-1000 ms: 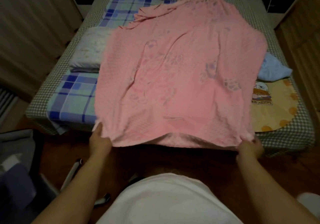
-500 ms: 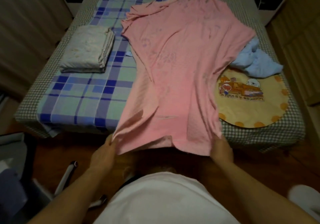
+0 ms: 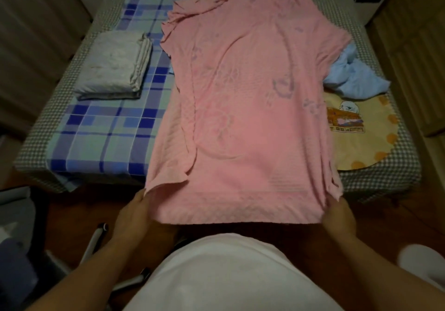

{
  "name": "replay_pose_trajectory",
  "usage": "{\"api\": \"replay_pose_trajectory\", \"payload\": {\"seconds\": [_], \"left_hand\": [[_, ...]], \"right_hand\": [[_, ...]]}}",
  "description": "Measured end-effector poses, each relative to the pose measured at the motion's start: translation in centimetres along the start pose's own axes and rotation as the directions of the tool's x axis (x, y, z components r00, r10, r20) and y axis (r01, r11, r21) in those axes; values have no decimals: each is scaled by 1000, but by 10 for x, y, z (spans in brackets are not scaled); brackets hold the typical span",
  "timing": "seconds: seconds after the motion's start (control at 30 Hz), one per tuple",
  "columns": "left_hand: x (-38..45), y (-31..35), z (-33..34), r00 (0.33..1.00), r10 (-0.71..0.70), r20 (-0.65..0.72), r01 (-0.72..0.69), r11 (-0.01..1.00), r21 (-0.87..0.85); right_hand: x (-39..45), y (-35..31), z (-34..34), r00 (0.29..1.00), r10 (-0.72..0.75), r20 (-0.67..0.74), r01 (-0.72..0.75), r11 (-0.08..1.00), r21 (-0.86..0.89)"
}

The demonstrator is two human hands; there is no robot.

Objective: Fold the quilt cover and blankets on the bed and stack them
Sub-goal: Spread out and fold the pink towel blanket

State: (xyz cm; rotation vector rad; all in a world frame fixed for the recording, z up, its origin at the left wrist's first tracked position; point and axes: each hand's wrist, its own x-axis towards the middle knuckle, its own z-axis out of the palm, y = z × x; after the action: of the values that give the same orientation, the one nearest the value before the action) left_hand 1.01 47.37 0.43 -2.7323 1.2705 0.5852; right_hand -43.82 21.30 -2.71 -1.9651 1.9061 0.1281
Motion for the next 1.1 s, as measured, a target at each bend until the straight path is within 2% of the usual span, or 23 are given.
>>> {"api": "replay_pose_trajectory", "payload": {"seconds": [0.1, 0.17, 0.2, 0.23, 0.3, 0.37, 0.43, 0.47, 0.5, 0.53, 0.57, 0.63, 0.67, 0.7, 0.73, 0.8, 0.87, 0.9, 0.93, 0.97, 1.0, 1.07, 1.1], "left_hand": [[-4, 24, 6, 986, 83, -145, -101, 988, -115], [-9, 47, 0, 990, -57, -126, 5, 925, -379], [-9, 55, -1, 982, -147, -120, 71, 871, -486], [-9, 63, -4, 964, -243, -111, 131, 794, -593], [-7, 74, -14, 933, -356, -46, 204, 633, -746], [-3, 81, -23, 939, -344, 32, 235, 569, -788], [5, 79, -25, 950, -303, 80, 258, 612, -747], [11, 75, -23, 952, -291, 96, 272, 658, -702], [14, 74, -24, 957, -271, 101, 269, 705, -656], [17, 71, -23, 965, -245, 97, 252, 751, -610], [19, 68, -23, 973, -215, 90, 228, 796, -561], [21, 64, -25, 979, -196, 56, 200, 876, -439], [22, 62, -26, 978, -210, 16, 200, 902, -382], [22, 60, -28, 973, -230, -23, 208, 913, -350], [21, 60, -30, 967, -249, -60, 214, 915, -341], [18, 59, -35, 959, -253, -130, 194, 916, -351], [16, 56, -35, 959, -210, -190, 126, 918, -375], [14, 56, -34, 959, -193, -210, 98, 914, -394], [13, 56, -32, 957, -193, -218, 83, 898, -431], [11, 58, -32, 956, -207, -206, 89, 879, -469], [10, 59, -30, 958, -235, -168, 114, 843, -525], [7, 63, -28, 959, -271, -78, 173, 786, -594], [6, 63, -26, 962, -266, -60, 184, 795, -577]], "right_hand": [[-2, -28, 12, 992, -65, -107, 84, 980, 183], [-2, -53, 7, 987, 33, -160, 24, 938, 346], [-2, -68, -1, 977, 134, -169, -39, 879, 476], [1, -79, -6, 958, 238, -162, -82, 765, 639], [12, -94, -19, 908, 415, -48, -145, 420, 896], [28, -98, -29, 864, 486, 132, -238, 163, 957], [40, -91, -31, 836, 399, 376, -343, -154, 927], [40, -89, -34, 815, 331, 475, -400, -272, 875], [40, -89, -34, 810, 276, 518, -416, -354, 838], [38, -88, -34, 814, 252, 523, -413, -384, 826], [34, -90, -38, 811, 211, 545, -401, -478, 782], [25, -86, -37, 822, 146, 551, -436, -461, 773], [19, -84, -40, 827, 128, 547, -471, -373, 800], [10, -81, -41, 812, 74, 579, -523, -350, 777], [9, -75, -35, 802, 50, 595, -567, -250, 785], [7, -69, -31, 746, 17, 666, -649, -211, 731], [16, -51, -13, 739, 163, 654, -632, -169, 757], [22, -50, -6, 708, 246, 662, -633, -195, 750], [26, -51, -3, 703, 335, 627, -604, -183, 775], [28, -55, -3, 732, 438, 522, -529, -118, 840], [27, -59, -4, 753, 529, 391, -445, -29, 895], [15, -68, -20, 792, 588, 165, -300, 138, 944], [11, -69, -23, 813, 581, 32, -251, 301, 920]]}}
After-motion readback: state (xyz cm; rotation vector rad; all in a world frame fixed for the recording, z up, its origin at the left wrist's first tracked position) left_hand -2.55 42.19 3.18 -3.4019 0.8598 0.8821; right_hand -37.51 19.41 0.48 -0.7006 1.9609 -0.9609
